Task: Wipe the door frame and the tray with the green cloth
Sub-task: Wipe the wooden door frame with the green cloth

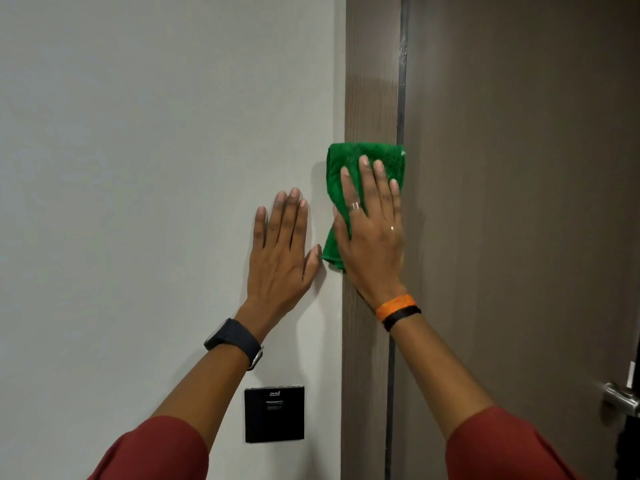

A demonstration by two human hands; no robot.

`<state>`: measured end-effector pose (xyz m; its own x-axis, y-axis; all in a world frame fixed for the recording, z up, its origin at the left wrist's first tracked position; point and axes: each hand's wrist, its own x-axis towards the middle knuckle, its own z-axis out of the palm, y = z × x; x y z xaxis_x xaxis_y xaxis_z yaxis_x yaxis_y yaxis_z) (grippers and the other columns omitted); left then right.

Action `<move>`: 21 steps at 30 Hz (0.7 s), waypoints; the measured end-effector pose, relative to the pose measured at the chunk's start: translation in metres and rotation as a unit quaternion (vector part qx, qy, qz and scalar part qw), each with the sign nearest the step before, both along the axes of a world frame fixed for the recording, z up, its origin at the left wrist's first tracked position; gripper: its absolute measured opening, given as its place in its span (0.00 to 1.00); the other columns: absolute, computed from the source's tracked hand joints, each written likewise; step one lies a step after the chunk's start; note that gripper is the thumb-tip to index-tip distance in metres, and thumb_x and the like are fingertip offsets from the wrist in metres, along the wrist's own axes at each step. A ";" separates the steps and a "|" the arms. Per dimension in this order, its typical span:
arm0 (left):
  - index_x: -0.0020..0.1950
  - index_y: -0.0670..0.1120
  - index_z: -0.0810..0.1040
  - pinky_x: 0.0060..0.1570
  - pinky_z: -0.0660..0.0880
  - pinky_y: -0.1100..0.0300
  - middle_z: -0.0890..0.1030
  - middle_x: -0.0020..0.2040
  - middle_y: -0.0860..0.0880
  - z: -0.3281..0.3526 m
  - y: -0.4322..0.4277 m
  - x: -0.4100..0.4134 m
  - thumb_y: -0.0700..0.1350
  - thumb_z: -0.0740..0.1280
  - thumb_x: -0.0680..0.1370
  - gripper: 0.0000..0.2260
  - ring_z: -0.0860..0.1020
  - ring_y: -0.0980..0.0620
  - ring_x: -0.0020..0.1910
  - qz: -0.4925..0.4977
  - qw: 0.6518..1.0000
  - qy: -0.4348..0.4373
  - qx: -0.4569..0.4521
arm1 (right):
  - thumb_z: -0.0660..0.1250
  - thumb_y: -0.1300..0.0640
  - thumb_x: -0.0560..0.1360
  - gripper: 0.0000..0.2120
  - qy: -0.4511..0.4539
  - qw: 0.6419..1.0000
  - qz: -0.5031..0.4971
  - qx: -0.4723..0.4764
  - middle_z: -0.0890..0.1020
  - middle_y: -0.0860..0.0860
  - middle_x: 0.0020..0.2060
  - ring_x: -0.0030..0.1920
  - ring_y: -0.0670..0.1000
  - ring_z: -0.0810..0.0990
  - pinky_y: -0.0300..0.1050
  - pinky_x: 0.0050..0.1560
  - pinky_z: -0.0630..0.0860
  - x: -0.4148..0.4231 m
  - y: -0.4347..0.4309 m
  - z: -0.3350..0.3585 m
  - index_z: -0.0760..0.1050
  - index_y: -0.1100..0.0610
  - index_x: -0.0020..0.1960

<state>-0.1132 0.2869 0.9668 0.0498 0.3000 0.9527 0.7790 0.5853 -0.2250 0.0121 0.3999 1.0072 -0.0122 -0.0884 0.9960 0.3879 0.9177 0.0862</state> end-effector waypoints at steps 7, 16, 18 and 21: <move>0.84 0.39 0.50 0.83 0.49 0.39 0.50 0.86 0.40 -0.011 -0.003 0.004 0.54 0.50 0.86 0.31 0.49 0.42 0.85 0.001 1.000 -0.013 -0.007 | 0.68 0.57 0.81 0.32 -0.042 0.998 -0.025 -0.031 0.62 0.61 0.81 0.82 0.62 0.60 0.61 0.83 0.54 0.006 -0.008 -0.119 0.61 0.57 0.81; 0.85 0.41 0.47 0.84 0.49 0.41 0.49 0.86 0.42 0.045 0.005 -0.002 0.53 0.51 0.86 0.30 0.47 0.45 0.85 -0.013 1.000 0.024 -0.004 | 0.59 0.52 0.84 0.27 0.001 1.000 -0.004 -0.003 0.62 0.60 0.82 0.83 0.61 0.58 0.61 0.84 0.55 0.003 -0.002 0.098 0.61 0.56 0.82; 0.85 0.41 0.48 0.84 0.49 0.41 0.50 0.86 0.42 0.047 0.006 -0.004 0.53 0.52 0.86 0.31 0.47 0.44 0.85 -0.014 1.000 0.027 0.004 | 0.58 0.52 0.85 0.27 0.004 1.000 -0.002 -0.012 0.61 0.59 0.82 0.83 0.60 0.57 0.60 0.84 0.53 0.001 -0.002 0.118 0.60 0.55 0.82; 0.85 0.41 0.49 0.84 0.49 0.41 0.51 0.86 0.42 0.036 0.005 -0.005 0.53 0.52 0.86 0.31 0.48 0.44 0.85 -0.020 0.999 0.023 0.013 | 0.59 0.53 0.85 0.26 0.011 1.000 0.004 -0.006 0.61 0.58 0.82 0.83 0.60 0.57 0.59 0.84 0.53 0.000 -0.001 0.101 0.61 0.55 0.82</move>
<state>-0.1179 0.2922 1.0032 0.1047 0.2713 0.9568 0.7906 0.5610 -0.2455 0.0125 0.3988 1.1079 0.0096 -0.0763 0.9970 0.3826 0.9215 0.0668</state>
